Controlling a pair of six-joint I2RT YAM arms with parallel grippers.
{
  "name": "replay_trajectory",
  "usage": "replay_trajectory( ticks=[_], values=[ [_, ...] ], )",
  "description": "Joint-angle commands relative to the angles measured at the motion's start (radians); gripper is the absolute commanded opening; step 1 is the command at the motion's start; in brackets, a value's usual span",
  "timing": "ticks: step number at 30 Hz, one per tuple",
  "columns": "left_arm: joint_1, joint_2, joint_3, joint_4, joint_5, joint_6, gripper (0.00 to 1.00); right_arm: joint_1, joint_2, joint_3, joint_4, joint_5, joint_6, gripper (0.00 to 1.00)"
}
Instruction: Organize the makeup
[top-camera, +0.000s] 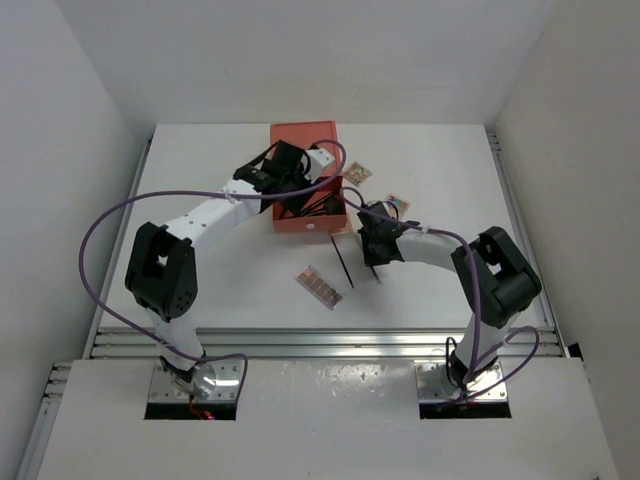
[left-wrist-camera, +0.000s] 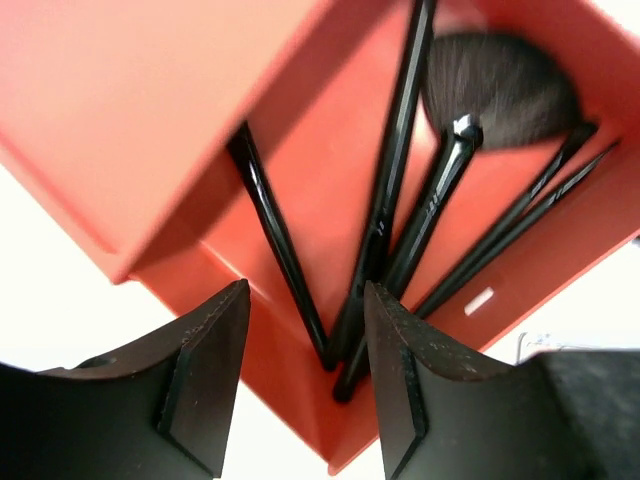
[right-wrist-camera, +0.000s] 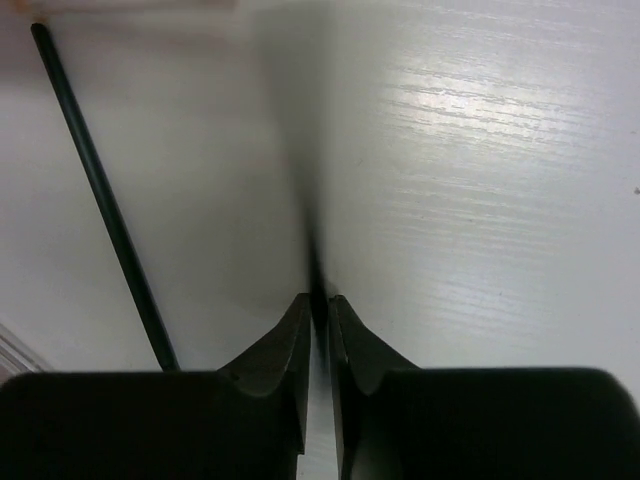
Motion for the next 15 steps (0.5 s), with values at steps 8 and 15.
replay_trajectory(
  ticks=[8,15],
  values=[
    [-0.009,-0.023,0.210,-0.080,-0.023,-0.090,0.55,0.002,-0.060,-0.046,-0.085,0.074,-0.123,0.00],
    [0.092,-0.043,0.275,-0.147,0.000,-0.166,0.55,-0.028,-0.301,-0.005,-0.067,0.069,-0.429,0.00]
  ],
)
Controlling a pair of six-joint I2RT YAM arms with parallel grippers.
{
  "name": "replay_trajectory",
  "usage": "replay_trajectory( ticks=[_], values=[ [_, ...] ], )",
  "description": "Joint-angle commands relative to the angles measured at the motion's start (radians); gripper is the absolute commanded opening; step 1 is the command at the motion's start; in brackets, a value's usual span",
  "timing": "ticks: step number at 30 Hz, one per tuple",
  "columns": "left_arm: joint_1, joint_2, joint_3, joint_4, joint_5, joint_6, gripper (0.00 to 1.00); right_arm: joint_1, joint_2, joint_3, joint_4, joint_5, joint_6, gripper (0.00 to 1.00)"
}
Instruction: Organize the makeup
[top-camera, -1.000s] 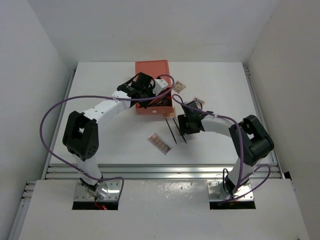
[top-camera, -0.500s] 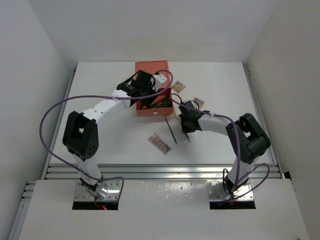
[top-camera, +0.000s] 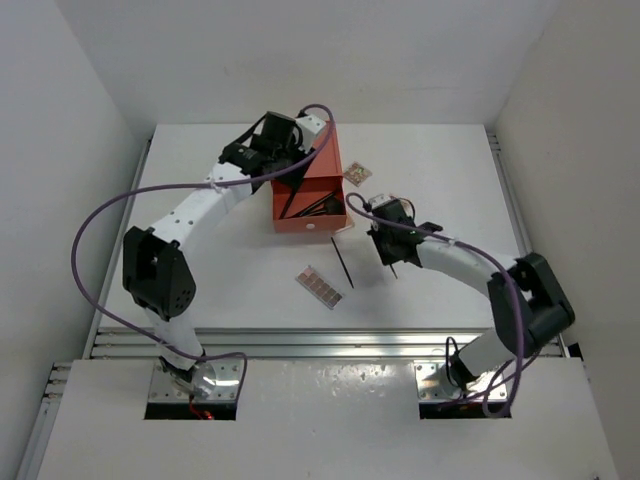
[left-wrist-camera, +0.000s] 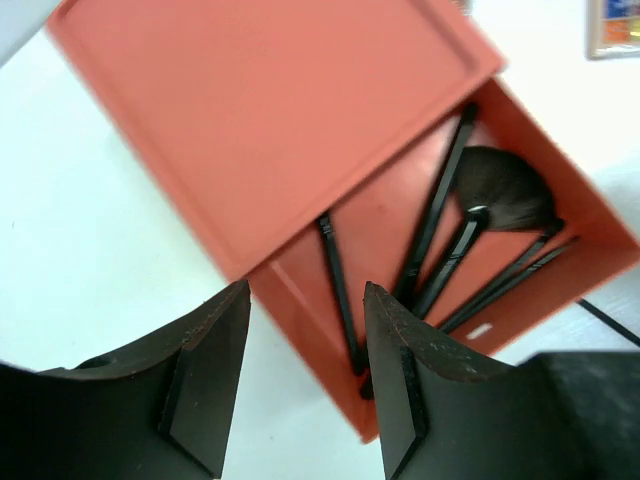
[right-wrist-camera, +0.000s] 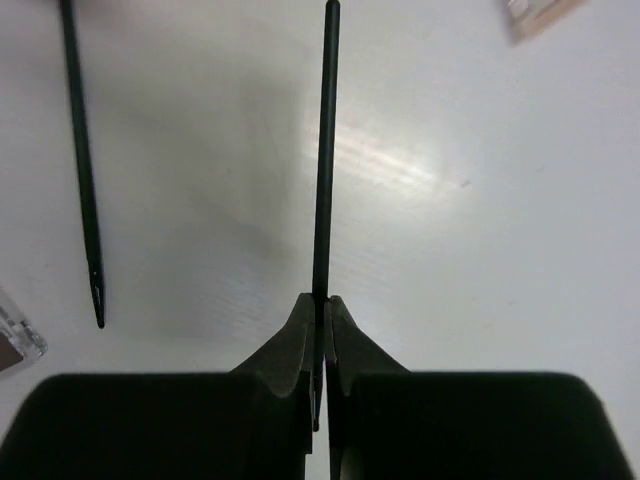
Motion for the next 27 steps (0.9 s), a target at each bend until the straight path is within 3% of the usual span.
replay_trajectory(
  ticks=[1,4,9,13,18,22,26,27],
  values=[
    [0.073,-0.050,0.043,-0.048,0.005,-0.062,0.55,-0.027,-0.131,0.062,0.033,0.013,-0.271,0.00],
    [0.128,-0.061,0.043,-0.049,0.005,-0.100,0.55,-0.041,-0.158,0.174,0.072,-0.073,-0.445,0.00],
    [0.198,-0.072,0.014,-0.049,0.005,-0.148,0.55,-0.013,0.018,0.465,0.043,-0.287,-0.617,0.00],
    [0.229,-0.092,-0.035,-0.049,0.005,-0.160,0.55,0.063,0.157,0.614,0.043,-0.302,-0.774,0.00],
    [0.265,-0.126,-0.074,-0.049,-0.041,-0.150,0.55,0.093,0.300,0.719,0.038,-0.291,-0.795,0.00],
    [0.275,-0.126,-0.092,-0.039,-0.050,-0.140,0.55,0.099,0.342,0.747,0.041,-0.265,-0.782,0.20],
    [0.275,-0.126,-0.092,-0.039,-0.041,-0.140,0.55,0.107,0.340,0.774,0.035,-0.260,-0.746,0.58],
    [0.275,-0.126,-0.092,-0.039,-0.041,-0.140,0.55,0.107,0.328,0.786,0.027,-0.256,-0.727,0.63]
  ],
)
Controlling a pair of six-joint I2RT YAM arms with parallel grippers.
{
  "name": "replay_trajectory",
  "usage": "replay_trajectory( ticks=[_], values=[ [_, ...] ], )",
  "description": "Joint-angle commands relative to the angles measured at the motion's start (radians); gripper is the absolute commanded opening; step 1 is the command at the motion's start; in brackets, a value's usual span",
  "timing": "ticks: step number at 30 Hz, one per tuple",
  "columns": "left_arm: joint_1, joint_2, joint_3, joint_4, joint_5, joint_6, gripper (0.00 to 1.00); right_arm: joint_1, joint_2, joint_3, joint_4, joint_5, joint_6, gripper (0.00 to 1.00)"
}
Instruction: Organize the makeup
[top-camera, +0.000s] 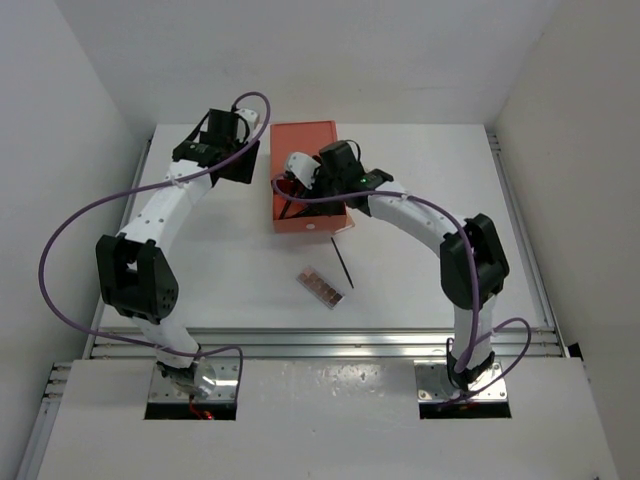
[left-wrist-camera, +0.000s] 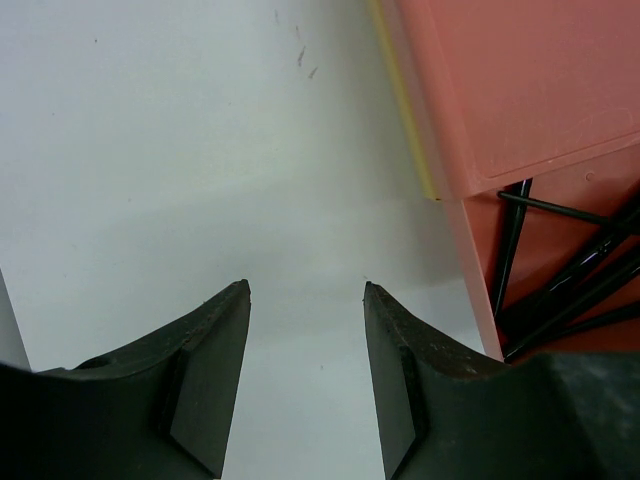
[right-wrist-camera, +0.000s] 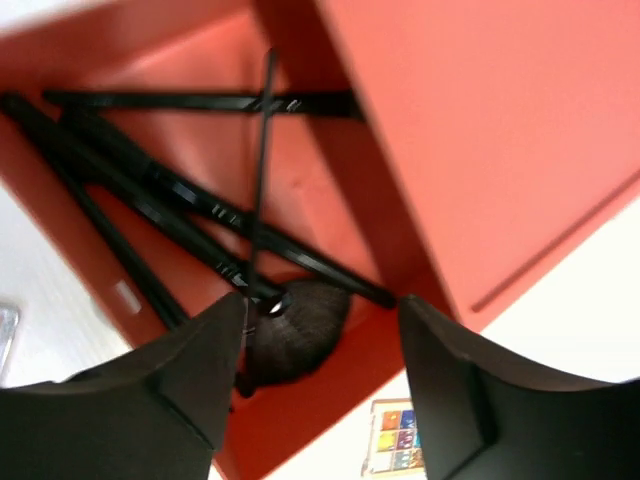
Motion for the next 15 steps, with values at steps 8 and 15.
replay_trajectory(
  ticks=[8,15],
  values=[
    [0.017,-0.038,-0.008,0.018,-0.006,-0.003,0.55,-0.003,-0.300,-0.095,0.116,0.168,0.332,0.70],
    [0.028,-0.020,-0.009,0.018,-0.006,-0.003,0.55,0.027,-0.514,-0.644,0.234,0.240,0.819,0.70]
  ],
)
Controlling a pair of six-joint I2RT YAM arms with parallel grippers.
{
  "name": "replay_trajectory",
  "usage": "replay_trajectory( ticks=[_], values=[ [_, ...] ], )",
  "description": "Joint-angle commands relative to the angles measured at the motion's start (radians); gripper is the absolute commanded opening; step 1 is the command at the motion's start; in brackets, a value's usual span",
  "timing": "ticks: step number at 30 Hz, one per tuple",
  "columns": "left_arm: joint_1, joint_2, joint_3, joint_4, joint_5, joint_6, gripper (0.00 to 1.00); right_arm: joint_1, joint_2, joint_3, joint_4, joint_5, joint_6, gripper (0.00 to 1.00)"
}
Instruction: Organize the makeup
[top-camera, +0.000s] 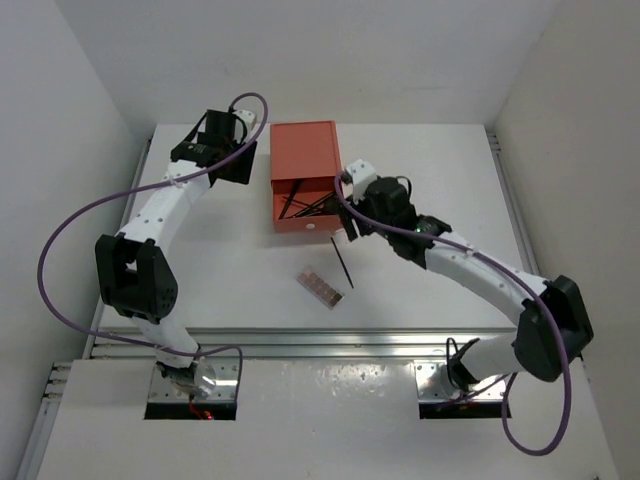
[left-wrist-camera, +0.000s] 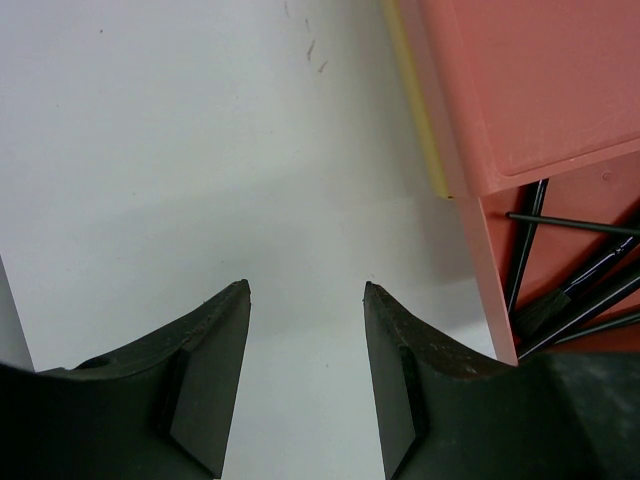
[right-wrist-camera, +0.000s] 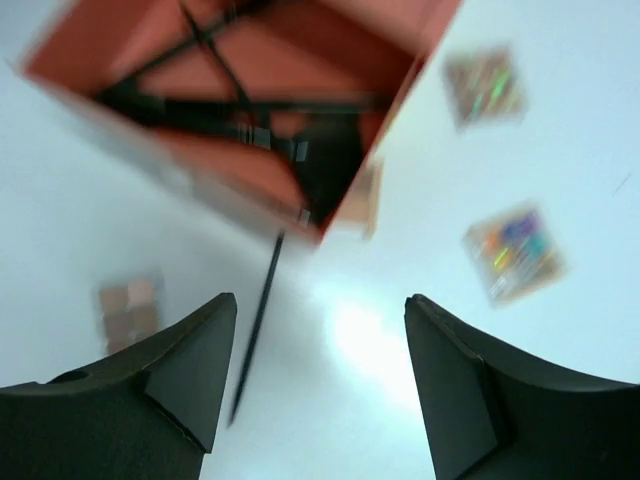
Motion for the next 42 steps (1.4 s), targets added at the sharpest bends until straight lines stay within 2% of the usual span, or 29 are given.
replay_trajectory(
  ticks=[1,2,5,10,19,25,28,29,30,32,38,41,42],
  values=[
    [0.016,-0.020,0.002,0.015,0.005,-0.004,0.55,0.027,0.007,-0.170,0.041,0.056,0.317,0.68],
    [0.016,-0.020,0.002,0.015,0.005,-0.004,0.55,0.031,0.022,-0.225,0.049,0.049,0.333,0.68],
    [0.016,-0.020,0.002,0.015,0.016,-0.013,0.55,0.051,0.082,-0.253,0.061,0.067,0.374,0.65],
    [0.016,-0.031,0.002,0.015,0.007,-0.013,0.55,0.066,0.160,-0.210,0.039,0.122,0.360,0.61],
    [0.016,-0.040,-0.007,0.015,-0.002,-0.004,0.56,0.120,0.293,-0.213,0.151,0.141,0.342,0.54],
    [0.016,-0.049,-0.007,0.015,-0.012,-0.004,0.56,0.120,0.365,-0.189,0.144,0.177,0.340,0.49],
    [0.016,-0.049,-0.007,0.015,-0.012,-0.004,0.56,0.122,0.382,-0.180,0.119,0.165,0.336,0.35],
    [0.016,-0.049,-0.007,0.015,-0.012,-0.004,0.56,0.120,0.385,-0.183,0.116,0.162,0.339,0.28],
    [0.016,-0.049,-0.007,0.015,-0.012,-0.004,0.56,0.122,0.385,-0.187,0.116,0.164,0.345,0.14],
    [0.016,-0.049,-0.007,0.015,-0.021,-0.004,0.56,0.122,0.369,-0.213,0.070,0.170,0.359,0.01],
    [0.016,-0.049,-0.007,0.015,-0.030,-0.004,0.56,0.120,0.245,-0.313,0.049,0.191,0.315,0.00],
    [0.016,-0.040,-0.007,0.015,-0.030,0.005,0.56,0.122,0.124,-0.307,-0.002,0.152,0.113,0.00],
    [0.016,-0.040,0.002,0.015,-0.030,0.005,0.56,0.117,0.100,-0.283,-0.058,0.056,0.019,0.00]
  ],
)
